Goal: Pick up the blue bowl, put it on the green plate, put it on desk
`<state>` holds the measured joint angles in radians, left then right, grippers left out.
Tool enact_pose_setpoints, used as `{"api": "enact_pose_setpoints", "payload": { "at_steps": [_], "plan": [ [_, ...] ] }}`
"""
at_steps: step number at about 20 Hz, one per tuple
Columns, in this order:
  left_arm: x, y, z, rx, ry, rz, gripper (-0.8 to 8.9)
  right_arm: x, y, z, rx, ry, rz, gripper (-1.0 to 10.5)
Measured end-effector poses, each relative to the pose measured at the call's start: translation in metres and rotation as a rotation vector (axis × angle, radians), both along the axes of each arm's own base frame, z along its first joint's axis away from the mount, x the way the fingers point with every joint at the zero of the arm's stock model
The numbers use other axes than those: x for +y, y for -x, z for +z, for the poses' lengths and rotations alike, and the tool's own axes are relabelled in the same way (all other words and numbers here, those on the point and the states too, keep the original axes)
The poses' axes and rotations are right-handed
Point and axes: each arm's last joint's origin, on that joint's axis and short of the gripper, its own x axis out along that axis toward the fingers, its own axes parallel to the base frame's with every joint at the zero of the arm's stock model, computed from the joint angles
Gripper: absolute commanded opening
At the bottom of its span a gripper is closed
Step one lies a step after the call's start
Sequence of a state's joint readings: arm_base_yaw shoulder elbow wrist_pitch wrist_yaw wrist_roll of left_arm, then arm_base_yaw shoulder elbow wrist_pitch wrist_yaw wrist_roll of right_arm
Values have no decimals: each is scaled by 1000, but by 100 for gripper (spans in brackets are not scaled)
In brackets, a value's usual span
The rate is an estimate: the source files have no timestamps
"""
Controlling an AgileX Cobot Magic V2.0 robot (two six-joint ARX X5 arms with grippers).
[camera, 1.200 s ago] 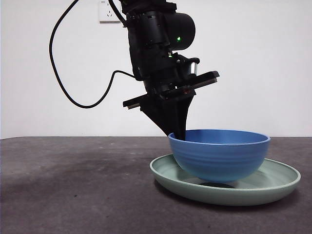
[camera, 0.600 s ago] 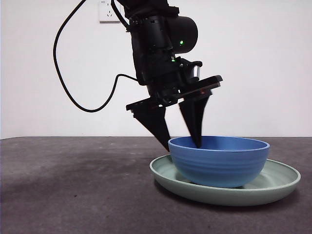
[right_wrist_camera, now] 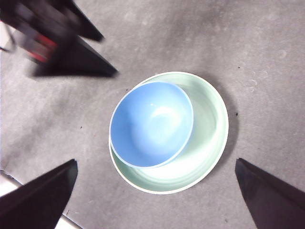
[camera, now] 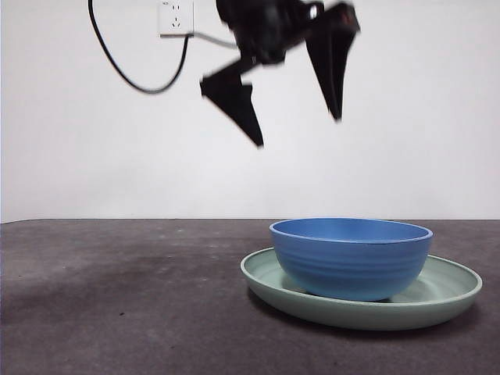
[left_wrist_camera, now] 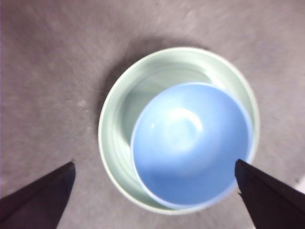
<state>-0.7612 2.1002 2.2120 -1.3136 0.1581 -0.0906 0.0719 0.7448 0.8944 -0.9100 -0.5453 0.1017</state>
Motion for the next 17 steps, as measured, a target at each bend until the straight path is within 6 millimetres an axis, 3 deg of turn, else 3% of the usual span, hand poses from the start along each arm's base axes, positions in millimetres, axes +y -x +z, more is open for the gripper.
{"api": "enact_pose_setpoints", "payload": {
  "at_steps": [2, 5, 7, 12, 17],
  "plan": [
    [10, 10, 22, -35, 19, -17, 567, 0, 0, 0, 6, 0, 0, 645],
    [41, 36, 70, -125, 69, -32, 567, 0, 1, -1, 18, 1, 0, 645],
    [64, 50, 92, -165, 90, -28, 567, 0, 1, -1, 18, 1, 0, 645],
    [111, 76, 91, -164, 59, 8, 567, 0, 1, -1, 17, 1, 0, 645],
    [179, 130, 87, -297, 141, 102, 567, 0, 1, -1, 18, 1, 1, 645]
  ]
}}
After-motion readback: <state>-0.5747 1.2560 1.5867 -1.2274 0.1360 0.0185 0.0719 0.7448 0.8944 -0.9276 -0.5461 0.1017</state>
